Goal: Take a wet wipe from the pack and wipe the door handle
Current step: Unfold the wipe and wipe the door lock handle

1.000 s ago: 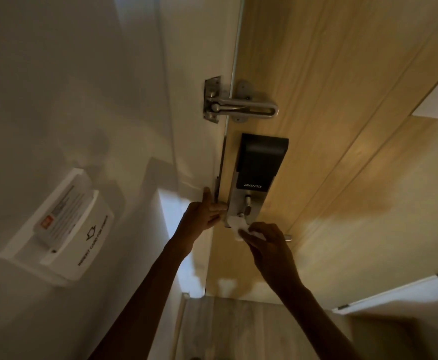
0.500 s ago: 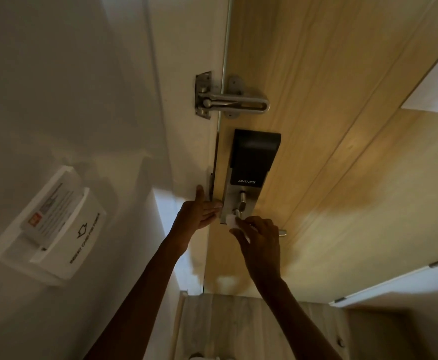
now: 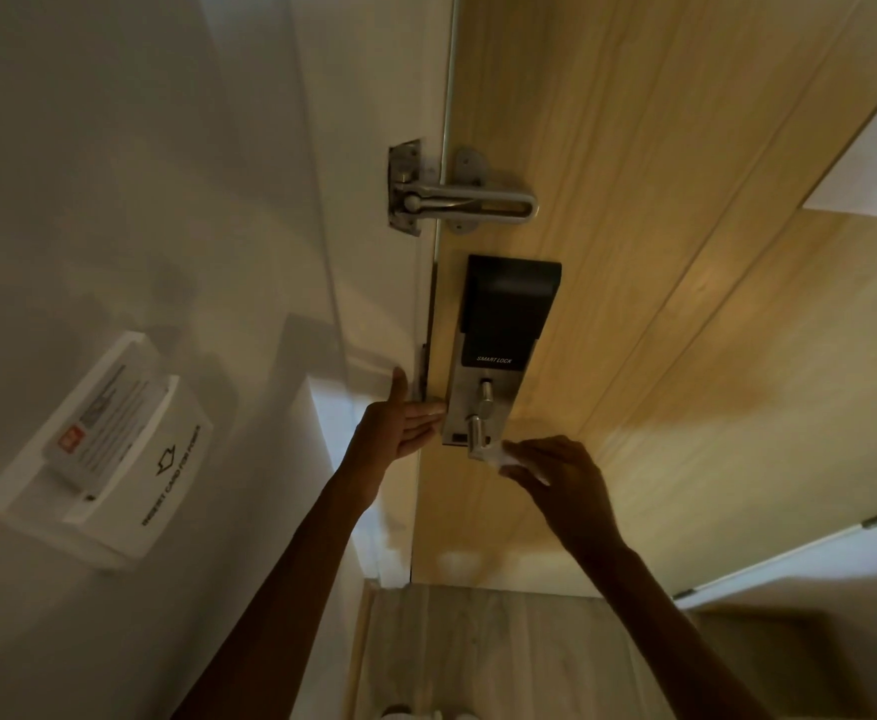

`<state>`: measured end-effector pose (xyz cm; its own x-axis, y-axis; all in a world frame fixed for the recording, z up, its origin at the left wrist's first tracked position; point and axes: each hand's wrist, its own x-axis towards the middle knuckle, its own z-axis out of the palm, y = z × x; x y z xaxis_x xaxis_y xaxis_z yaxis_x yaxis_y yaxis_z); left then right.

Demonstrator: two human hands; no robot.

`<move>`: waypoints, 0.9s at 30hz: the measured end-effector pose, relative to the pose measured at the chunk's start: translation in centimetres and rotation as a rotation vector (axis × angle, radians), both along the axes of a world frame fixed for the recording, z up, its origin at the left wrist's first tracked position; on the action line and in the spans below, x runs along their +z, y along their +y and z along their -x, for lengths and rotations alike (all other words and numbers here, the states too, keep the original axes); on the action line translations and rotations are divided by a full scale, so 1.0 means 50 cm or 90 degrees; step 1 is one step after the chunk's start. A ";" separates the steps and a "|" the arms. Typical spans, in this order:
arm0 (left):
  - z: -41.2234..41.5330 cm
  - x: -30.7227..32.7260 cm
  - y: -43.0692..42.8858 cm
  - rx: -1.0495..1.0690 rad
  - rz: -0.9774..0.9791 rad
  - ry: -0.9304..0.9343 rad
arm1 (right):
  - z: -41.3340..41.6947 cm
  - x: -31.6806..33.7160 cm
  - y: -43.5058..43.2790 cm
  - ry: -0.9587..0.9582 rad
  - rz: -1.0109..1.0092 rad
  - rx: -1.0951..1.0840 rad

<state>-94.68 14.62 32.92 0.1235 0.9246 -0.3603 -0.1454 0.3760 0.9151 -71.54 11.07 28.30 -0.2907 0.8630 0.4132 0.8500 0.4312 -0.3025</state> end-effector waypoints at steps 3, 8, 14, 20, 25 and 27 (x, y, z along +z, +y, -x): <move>-0.003 0.001 -0.002 0.004 0.000 0.005 | -0.056 0.015 0.000 0.013 0.042 -0.009; -0.005 0.003 -0.002 0.003 0.010 -0.010 | -0.112 0.034 -0.013 0.084 0.047 -0.012; -0.003 -0.003 -0.001 0.010 0.014 -0.031 | -0.134 0.009 -0.026 0.373 0.113 -0.170; -0.003 -0.007 -0.002 0.016 0.008 -0.039 | -0.058 0.006 -0.022 0.554 0.121 -0.242; -0.002 -0.007 -0.002 0.018 0.010 -0.035 | -0.050 -0.013 -0.047 0.409 0.066 -0.206; -0.001 -0.008 -0.001 0.012 0.010 -0.032 | -0.058 -0.032 -0.054 0.425 0.099 -0.253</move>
